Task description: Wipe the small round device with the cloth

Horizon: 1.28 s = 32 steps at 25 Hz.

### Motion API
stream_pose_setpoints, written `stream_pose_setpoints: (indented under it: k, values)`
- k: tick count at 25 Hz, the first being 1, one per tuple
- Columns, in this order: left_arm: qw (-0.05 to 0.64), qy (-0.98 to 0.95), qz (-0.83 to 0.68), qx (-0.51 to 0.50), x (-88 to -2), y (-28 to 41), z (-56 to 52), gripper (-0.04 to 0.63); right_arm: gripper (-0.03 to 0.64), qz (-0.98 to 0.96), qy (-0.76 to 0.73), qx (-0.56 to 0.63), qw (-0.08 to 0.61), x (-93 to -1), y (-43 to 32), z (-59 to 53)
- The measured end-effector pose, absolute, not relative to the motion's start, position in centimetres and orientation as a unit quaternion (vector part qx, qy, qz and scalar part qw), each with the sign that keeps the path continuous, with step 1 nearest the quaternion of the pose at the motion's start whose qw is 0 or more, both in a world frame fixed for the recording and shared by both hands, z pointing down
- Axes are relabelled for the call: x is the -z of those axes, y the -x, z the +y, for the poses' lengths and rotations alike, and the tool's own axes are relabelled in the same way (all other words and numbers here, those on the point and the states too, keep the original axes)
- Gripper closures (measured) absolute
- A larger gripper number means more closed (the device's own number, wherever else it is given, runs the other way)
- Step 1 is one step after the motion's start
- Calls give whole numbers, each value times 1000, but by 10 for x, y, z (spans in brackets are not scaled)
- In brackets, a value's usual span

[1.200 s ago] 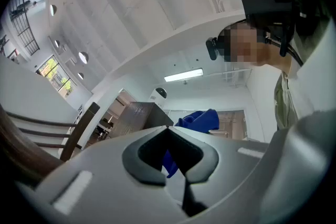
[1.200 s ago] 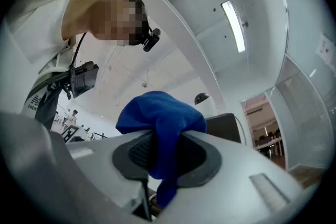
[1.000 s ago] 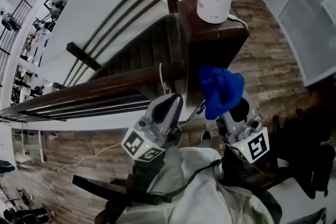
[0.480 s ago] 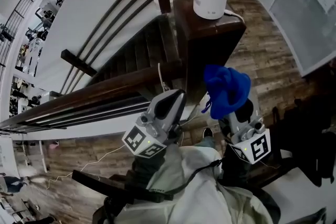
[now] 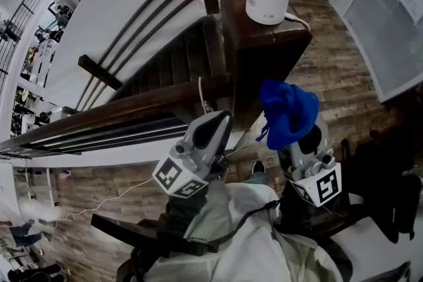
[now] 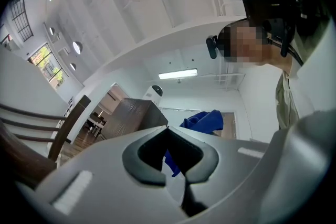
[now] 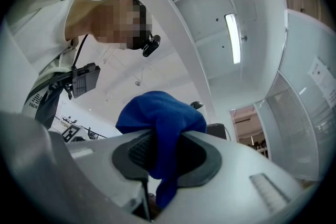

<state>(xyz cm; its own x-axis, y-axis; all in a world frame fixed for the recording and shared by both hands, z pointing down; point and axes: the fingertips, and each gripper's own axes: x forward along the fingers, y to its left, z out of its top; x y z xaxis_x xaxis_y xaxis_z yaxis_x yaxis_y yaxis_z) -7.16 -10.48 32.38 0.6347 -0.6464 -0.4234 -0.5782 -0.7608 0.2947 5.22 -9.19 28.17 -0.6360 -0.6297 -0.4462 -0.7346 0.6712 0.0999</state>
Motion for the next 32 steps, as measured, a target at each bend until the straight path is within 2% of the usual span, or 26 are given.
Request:
stream_pose_setpoints:
  k: [7, 17, 25, 28, 32]
  values:
    - [50, -895, -355, 265, -318, 67, -104, 603, 532, 904, 357, -166, 169, -284, -53, -93]
    - [15, -908, -354, 223, -298, 69, -120, 603, 532, 862, 384, -328, 52, -239, -69, -130]
    - [24, -915, -339, 219, -298, 65, -115, 603, 532, 778, 393, -484, -72, -143, -52, -185]
    - [31, -916, -335, 220, -298, 66, -115, 603, 532, 760, 418, -489, -93, -126, -43, -209]
    - [21, -913, -341, 224, -288, 75, -119, 603, 532, 734, 448, -474, -188, -140, -37, -244]
